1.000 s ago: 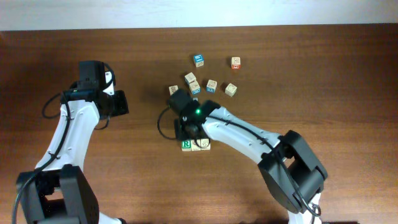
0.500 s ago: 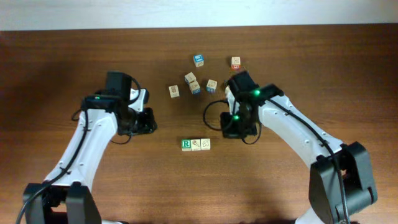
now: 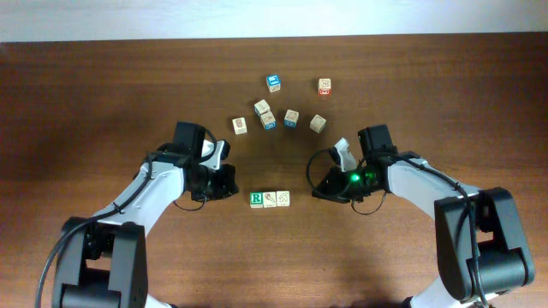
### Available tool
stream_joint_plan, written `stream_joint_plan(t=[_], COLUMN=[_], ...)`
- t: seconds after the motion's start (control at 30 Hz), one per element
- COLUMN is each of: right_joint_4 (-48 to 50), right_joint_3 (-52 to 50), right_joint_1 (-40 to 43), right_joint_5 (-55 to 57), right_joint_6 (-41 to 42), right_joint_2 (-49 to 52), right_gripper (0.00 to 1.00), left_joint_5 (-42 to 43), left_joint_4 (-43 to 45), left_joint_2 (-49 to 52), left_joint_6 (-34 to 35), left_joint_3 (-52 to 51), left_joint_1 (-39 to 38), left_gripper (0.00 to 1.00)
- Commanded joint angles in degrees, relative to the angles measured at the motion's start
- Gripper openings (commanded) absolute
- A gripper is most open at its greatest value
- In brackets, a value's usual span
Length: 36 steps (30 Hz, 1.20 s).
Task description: Rotate 3 blocks
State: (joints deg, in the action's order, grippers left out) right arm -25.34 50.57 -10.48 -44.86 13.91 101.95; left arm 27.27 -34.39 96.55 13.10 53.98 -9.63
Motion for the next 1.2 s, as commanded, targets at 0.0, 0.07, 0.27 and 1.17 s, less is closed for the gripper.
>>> stream_joint_plan(t=[0.0,0.07,0.27,1.17], right_joint_4=[0.8,0.7,1.0,7.0], right_joint_3=[-0.9,-0.9,-0.9,-0.4], right_joint_1=[0.0,0.0,-0.4,-7.6], right_joint_5=[0.5,0.5,2.1,5.8], right_joint_6=[1.4,1.4,6.8,10.4], right_joint_2=[-0.3,-0.3,-0.3,-0.2], right_gripper=[0.05,0.04,0.04,0.04], left_joint_5=[4.1,5.9,6.2,-0.1], left_joint_4=[1.5,2.3,0.9,1.9], left_joint_2=[2.8,3.6,4.0,4.0], left_joint_6=[0.2,0.1,4.1,7.3], left_joint_3=[-0.5,-0.5,-0.5,-0.6], left_joint_1=[-0.3,-1.2,-2.6,-6.7], left_gripper=[0.0,0.0,0.0,0.0])
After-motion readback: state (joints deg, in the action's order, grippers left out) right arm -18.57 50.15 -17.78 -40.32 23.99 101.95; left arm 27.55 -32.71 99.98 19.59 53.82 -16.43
